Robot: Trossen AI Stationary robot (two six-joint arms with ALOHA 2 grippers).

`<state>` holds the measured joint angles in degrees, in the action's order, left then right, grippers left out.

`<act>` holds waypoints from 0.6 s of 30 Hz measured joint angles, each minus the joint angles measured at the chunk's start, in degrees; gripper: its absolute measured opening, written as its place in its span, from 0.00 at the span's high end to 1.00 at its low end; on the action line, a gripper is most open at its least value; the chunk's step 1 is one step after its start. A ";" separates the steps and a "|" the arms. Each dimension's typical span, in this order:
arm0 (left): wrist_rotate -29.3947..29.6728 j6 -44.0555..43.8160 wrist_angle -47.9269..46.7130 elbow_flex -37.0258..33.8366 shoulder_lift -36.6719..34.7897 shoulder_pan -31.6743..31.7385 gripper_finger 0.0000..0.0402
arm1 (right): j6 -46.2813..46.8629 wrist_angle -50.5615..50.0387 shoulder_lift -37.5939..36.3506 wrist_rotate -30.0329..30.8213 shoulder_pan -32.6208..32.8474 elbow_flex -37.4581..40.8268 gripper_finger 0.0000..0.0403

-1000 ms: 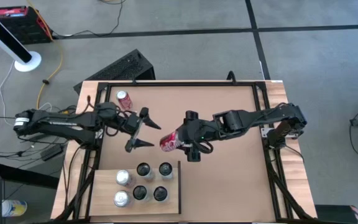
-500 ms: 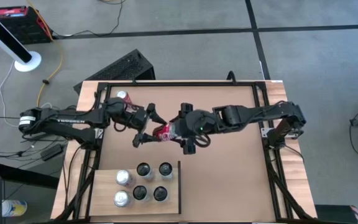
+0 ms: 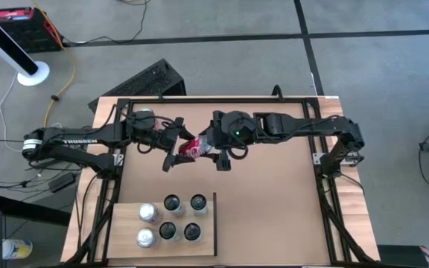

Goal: Place canned beverage on shelf
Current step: Put the right red soda can on the shelf

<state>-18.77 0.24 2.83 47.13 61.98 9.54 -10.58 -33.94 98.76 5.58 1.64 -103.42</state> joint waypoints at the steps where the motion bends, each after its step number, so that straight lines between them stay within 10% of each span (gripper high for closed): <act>1: 0.10 0.01 -0.13 0.03 0.00 0.00 0.15 | -0.15 0.30 0.00 -0.54 -0.14 0.00 0.17; 18: -1.47 0.32 -0.89 0.03 -0.11 -0.07 0.30 | -0.91 2.49 -0.01 -1.21 0.32 0.00 0.15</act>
<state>-20.23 0.56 1.93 47.16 61.87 9.47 -11.49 -31.46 98.75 4.37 1.96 -103.42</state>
